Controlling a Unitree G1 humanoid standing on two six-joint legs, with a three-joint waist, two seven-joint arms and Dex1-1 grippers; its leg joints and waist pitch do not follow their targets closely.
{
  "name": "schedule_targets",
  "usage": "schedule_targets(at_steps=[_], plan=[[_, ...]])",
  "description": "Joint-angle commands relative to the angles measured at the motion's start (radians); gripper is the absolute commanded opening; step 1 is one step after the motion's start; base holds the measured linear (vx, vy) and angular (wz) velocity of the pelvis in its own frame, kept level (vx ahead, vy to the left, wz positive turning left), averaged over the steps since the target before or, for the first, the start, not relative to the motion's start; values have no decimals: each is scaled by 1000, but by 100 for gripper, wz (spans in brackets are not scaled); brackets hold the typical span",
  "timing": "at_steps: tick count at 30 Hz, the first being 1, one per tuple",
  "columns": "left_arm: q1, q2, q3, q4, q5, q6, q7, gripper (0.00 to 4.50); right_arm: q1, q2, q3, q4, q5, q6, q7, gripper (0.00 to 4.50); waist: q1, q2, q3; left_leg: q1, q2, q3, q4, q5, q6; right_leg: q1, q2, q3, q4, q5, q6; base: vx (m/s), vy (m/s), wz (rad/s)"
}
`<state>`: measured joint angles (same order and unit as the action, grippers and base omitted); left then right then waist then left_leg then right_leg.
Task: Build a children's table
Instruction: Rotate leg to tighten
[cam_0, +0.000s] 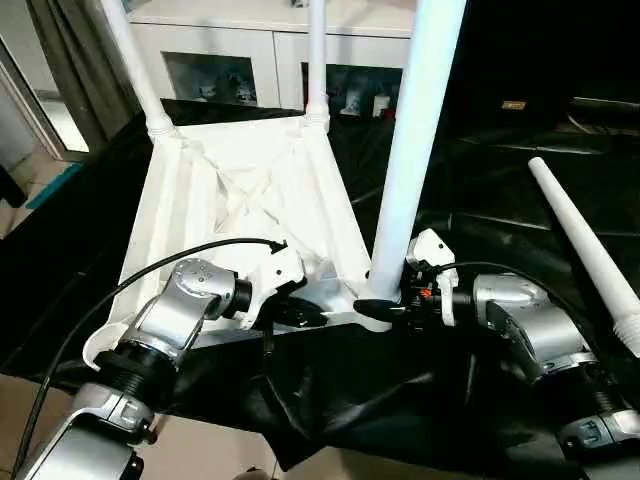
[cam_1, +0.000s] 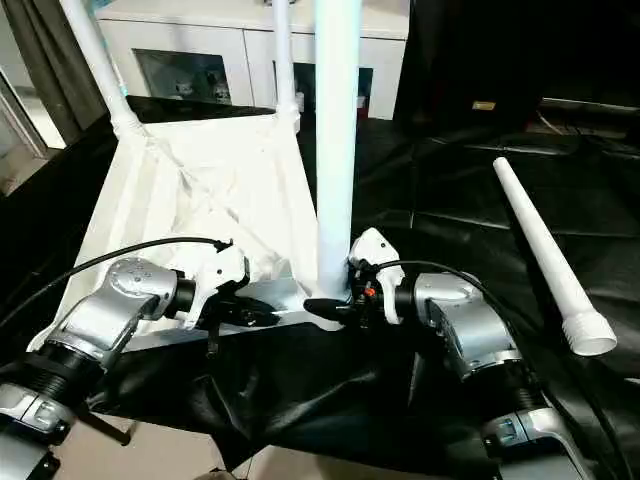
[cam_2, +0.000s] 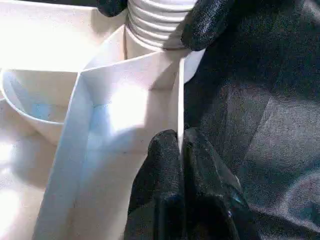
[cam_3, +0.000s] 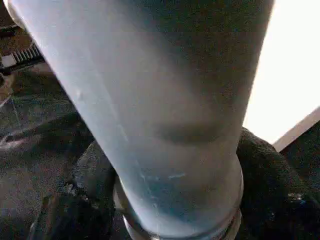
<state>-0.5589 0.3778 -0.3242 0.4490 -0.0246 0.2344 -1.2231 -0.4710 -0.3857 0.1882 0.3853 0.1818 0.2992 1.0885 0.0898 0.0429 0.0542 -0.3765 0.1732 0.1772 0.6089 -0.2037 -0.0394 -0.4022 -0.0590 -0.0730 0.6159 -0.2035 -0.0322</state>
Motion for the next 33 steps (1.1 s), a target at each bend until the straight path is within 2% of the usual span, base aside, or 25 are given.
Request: schedule_targets(at_steps=[1,2,3,5,6,7,8,9,10,12,14,15,16,17,18,20,22,24,26,30,33], plan=[[-11,-27,-16,-28,-14,-5,-2,0,13,26,12,-26,10,20,-10,278,-1,-11,-76,8,63,-20,-58,-11,115,63,-93,56,-52,16,-249,0,0,0],[-12,-30,-15,-25,-12,-6,5,0,14,30,10,-23,7,19,-20,278,0,-12,-76,8,63,-20,-57,-9,118,62,-94,56,-51,19,-250,0,0,0],[-29,-54,-10,9,12,-2,70,0,12,62,-4,17,-26,-4,-117,275,-2,-13,-75,8,62,-20,-59,-15,113,63,-94,56,-53,3,-247,0,0,0],[-59,-94,5,66,37,6,171,0,-2,111,-34,87,-68,-32,-274,274,-9,-14,-68,10,58,-19,-62,-50,88,58,-95,55,-67,-72,-240,0,0,0],[-79,-122,17,100,48,11,233,0,-11,143,-58,125,-76,-31,-363,274,-11,-16,-67,16,57,-20,-66,-86,60,61,-97,55,-75,-150,-224,0,0,0],[-91,-138,23,119,54,14,271,0,-16,163,-74,144,-76,-27,-414,273,-13,-18,-62,15,56,-19,-69,-101,49,59,-95,56,-81,-190,-214,0,0,0],[-109,-165,30,146,64,22,326,0,-21,193,-99,167,-67,-17,-478,273,-19,-20,-62,20,56,-23,-73,-138,22,63,-98,55,-88,-279,-185,0,0,0],[-125,-189,36,167,71,29,370,0,-24,220,-118,182,-57,-11,-526,273,-22,-19,-62,19,54,-21,-73,-134,23,60,-96,58,-90,-282,-180,0,0,0],[-133,-202,39,176,74,35,391,0,-25,235,-126,189,-54,-11,-550,273,-25,-17,-61,23,56,-21,-74,-140,21,56,-96,59,-94,-283,-180,0,0,0],[-154,-240,53,193,64,56,435,0,-34,269,-134,214,-60,-21,-613,273,-26,-17,-65,19,56,-23,-73,-118,30,61,-97,59,-89,-246,-180,0,0,0],[-165,-263,59,201,58,69,456,0,-43,291,-139,231,-61,-27,-646,273,-29,-15,-65,18,54,-22,-72,-111,35,59,-96,58,-88,-228,-189,0,0,0],[-167,-271,59,203,61,67,461,0,-49,304,-141,238,-63,-33,-651,273,-29,-17,-66,16,53,-21,-71,-106,41,61,-96,58,-88,-218,-190,0,0,0],[-169,-288,57,209,63,61,464,0,-59,331,-144,248,-63,-64,-651,273,-30,-17,-66,13,53,-21,-70,-102,46,62,-97,58,-87,-207,-192,0,0,0],[-169,-288,57,209,63,61,464,0,-59,331,-144,248,-63,-64,-651,329,-30,-17,-66,13,53,-21,-70,-100,49,62,-97,58,-87,-203,-192,0,0,0],[-172,-295,54,213,65,59,464,0,-68,344,-152,257,-63,-99,-657,343,-29,-14,-68,13,54,-21,-69,-93,55,63,-97,58,-85,-187,-195,0,0,0],[-169,-292,50,209,64,60,452,0,-70,345,-158,254,-51,-94,-636,349,-30,-15,-68,12,54,-21,-70,-86,60,63,-97,58,-83,-167,-200,0,0,0],[-165,-285,45,204,63,62,436,0,-72,340,-159,247,-38,-86,-606,378,-31,-17,-69,12,55,-22,-70,-81,75,65,-96,57,-78,-126,-215,0,0,0],[-139,-244,27,168,58,38,358,0,-51,281,-107,197,-48,-91,-492,390,-28,-17,-70,12,56,-22,-69,-80,83,68,-97,57,-76,-116,-221,0,0,0],[-120,-215,13,138,51,20,296,0,-35,241,-84,161,-46,-89,-411,390,-29,-18,-72,7,56,-22,-66,-60,98,69,-97,58,-71,-73,-225,0,0,0],[-80,-158,-13,67,26,14,169,0,-7,164,-65,91,-16,-68,-256,390,-26,-18,-72,6,59,-20,-62,-39,134,68,-96,57,-65,-25,-240,0,0,0],[-60,-108,-35,28,23,26,95,0,5,104,-67,48,7,-44,-162,390,-20,-13,-73,11,64,-18,-62,-48,133,62,-94,56,-65,-38,-246,0,0,0]])
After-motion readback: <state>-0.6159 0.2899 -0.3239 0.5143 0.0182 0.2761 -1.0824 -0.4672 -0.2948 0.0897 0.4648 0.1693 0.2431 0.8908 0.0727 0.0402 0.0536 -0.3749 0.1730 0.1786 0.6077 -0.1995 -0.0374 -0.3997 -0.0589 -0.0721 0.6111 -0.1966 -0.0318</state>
